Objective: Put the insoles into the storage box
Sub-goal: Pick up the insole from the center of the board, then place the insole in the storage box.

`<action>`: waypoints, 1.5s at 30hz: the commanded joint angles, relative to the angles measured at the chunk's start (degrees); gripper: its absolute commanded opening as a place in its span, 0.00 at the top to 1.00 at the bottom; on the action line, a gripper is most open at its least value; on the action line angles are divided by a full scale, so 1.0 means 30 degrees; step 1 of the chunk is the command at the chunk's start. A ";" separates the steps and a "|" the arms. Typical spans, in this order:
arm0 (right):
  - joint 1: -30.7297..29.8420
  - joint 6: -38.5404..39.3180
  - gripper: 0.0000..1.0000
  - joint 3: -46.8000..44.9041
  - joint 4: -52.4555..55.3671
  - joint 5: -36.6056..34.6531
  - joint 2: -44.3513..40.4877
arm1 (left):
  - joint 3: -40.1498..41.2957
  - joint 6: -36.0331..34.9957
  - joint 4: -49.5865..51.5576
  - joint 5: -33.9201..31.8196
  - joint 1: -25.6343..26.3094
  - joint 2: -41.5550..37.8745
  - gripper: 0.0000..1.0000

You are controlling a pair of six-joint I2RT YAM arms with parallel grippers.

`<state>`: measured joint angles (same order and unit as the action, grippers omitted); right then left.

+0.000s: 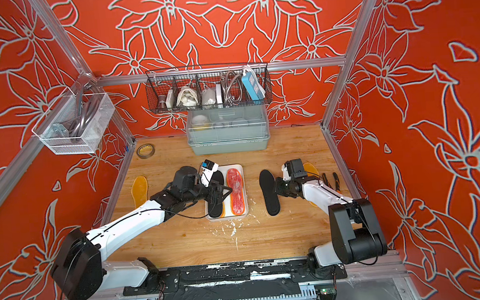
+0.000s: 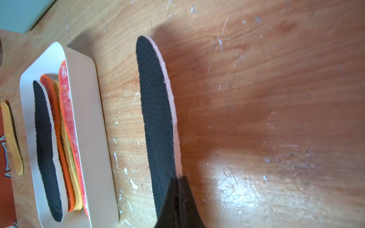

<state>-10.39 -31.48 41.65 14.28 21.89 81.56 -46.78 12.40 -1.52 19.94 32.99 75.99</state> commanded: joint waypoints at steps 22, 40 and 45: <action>0.0009 -0.1289 1.00 0.0242 0.1478 0.2552 -0.2817 | 0.4374 0.1976 -0.1771 0.0303 -0.2572 -0.3384 0.09; -0.1584 -0.5648 1.00 0.0614 -0.1735 0.4734 -0.3541 | 0.6079 0.1662 -0.0265 -0.2131 -0.2824 -0.5338 0.09; -0.3486 -0.7261 1.00 0.1343 -0.3888 0.3604 -0.2005 | 0.6829 0.1260 -0.0560 -0.2233 -0.2816 -0.6207 0.08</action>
<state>-18.31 -49.15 43.33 8.01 34.50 73.19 -27.00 17.58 -2.57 13.96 24.80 58.96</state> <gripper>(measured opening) 0.045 0.918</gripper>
